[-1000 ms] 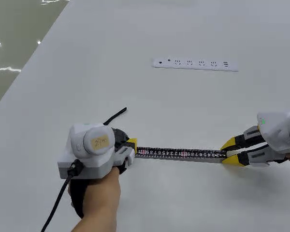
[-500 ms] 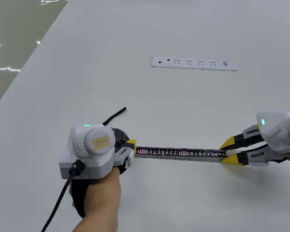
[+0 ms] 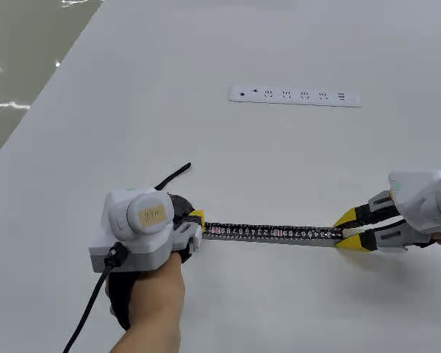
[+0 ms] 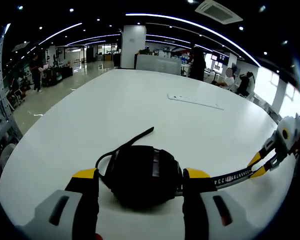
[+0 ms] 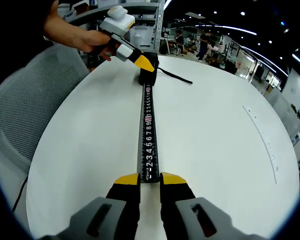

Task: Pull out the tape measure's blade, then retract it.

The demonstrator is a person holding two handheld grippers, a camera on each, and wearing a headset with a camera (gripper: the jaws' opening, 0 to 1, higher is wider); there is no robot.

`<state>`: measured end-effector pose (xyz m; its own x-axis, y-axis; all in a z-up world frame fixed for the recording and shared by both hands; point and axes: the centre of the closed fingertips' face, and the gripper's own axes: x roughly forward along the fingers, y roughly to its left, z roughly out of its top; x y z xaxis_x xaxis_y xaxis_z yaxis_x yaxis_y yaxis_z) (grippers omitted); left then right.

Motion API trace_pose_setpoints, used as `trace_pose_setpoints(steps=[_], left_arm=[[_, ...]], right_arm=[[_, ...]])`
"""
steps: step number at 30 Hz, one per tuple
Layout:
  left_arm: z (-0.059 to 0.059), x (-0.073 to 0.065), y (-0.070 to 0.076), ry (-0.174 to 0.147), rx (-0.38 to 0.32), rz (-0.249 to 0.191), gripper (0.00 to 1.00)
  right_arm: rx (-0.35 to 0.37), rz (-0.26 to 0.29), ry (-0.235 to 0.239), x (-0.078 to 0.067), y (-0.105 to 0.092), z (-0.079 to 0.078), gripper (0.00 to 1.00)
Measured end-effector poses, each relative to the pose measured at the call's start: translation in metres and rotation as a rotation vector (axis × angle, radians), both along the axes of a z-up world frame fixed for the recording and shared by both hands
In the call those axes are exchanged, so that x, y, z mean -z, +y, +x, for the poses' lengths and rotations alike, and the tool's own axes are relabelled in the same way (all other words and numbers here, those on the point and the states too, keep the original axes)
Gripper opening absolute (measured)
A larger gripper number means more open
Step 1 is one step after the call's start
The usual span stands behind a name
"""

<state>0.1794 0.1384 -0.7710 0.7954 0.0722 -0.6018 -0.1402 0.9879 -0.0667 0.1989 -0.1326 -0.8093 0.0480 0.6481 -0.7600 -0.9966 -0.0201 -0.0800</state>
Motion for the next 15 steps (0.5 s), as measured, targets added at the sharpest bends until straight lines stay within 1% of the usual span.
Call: trace_pose_setpoints(steps=[6,10,12,15], left_arm=[[0.0009,-0.0006,-0.0013,0.002,-0.005,0.003,0.63],[0.0022,0.0021,-0.0007,0.004,-0.009,-0.006,0.62],[0.0008,-0.0002,-0.0020,0.004,-0.011,-0.007,0.62],[0.0019,0.0028,-0.0010,0.008,-0.013,-0.021,0.62]], right_arm=[[-0.003,0.000,-0.002,0.0000,0.0003,0.0003,0.14],[-0.002,0.001,-0.003,0.0000,0.0002,-0.0008,0.14],[0.000,0.002,-0.003,-0.0003,0.0003,-0.0009,0.14],[0.002,0.005,-0.002,-0.0001,0.0000,-0.0003,0.14]])
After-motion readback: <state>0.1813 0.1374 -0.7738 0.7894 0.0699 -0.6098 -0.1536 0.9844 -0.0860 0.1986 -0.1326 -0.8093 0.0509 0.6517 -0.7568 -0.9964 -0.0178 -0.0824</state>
